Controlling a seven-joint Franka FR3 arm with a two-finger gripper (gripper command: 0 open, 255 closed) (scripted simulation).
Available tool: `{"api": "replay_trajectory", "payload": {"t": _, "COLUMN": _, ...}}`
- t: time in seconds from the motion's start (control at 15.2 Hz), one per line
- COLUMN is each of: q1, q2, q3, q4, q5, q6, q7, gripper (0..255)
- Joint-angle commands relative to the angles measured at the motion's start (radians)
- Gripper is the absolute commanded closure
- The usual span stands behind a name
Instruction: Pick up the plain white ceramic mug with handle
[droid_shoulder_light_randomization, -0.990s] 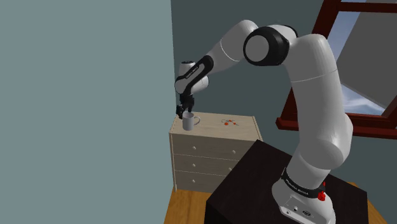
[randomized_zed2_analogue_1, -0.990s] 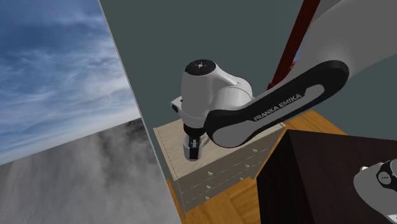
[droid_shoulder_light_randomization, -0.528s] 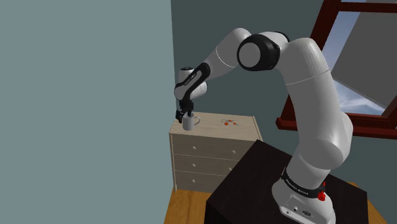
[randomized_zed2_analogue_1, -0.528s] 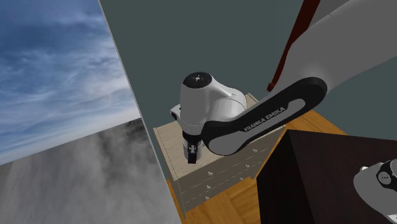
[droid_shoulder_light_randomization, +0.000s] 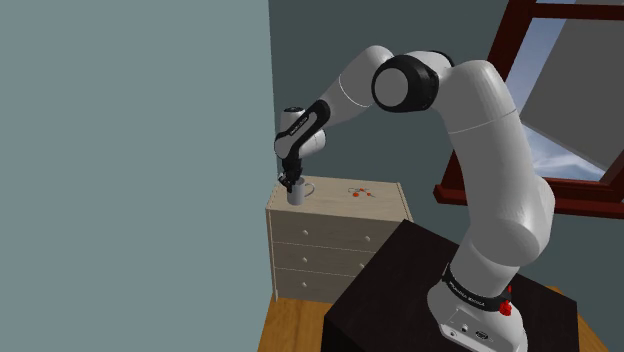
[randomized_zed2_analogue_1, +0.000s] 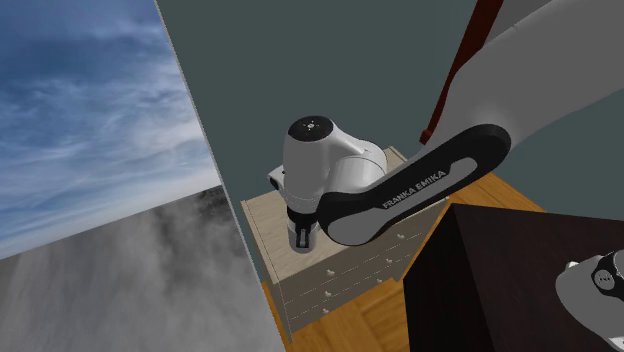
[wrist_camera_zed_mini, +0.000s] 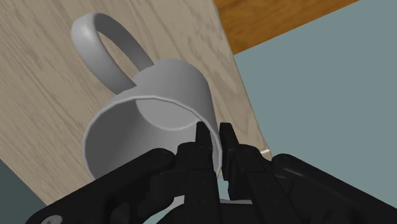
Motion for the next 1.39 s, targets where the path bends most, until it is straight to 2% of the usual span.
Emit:
{"api": "replay_trajectory", "payload": {"t": 0.0, "q1": 0.000, "q2": 0.000, "q3": 0.000, "q4": 0.000, "q5": 0.000, "q6": 0.000, "q7": 0.000, "gripper": 255}}
{"api": "replay_trajectory", "payload": {"t": 0.2, "q1": 0.000, "q2": 0.000, "q3": 0.000, "q4": 0.000, "q5": 0.000, "q6": 0.000, "q7": 0.000, "gripper": 255}}
{"api": "replay_trajectory", "payload": {"t": 1.32, "q1": 0.004, "q2": -0.138, "q3": -0.005, "q4": 0.005, "q5": -0.007, "q6": -0.143, "q7": 0.005, "gripper": 255}}
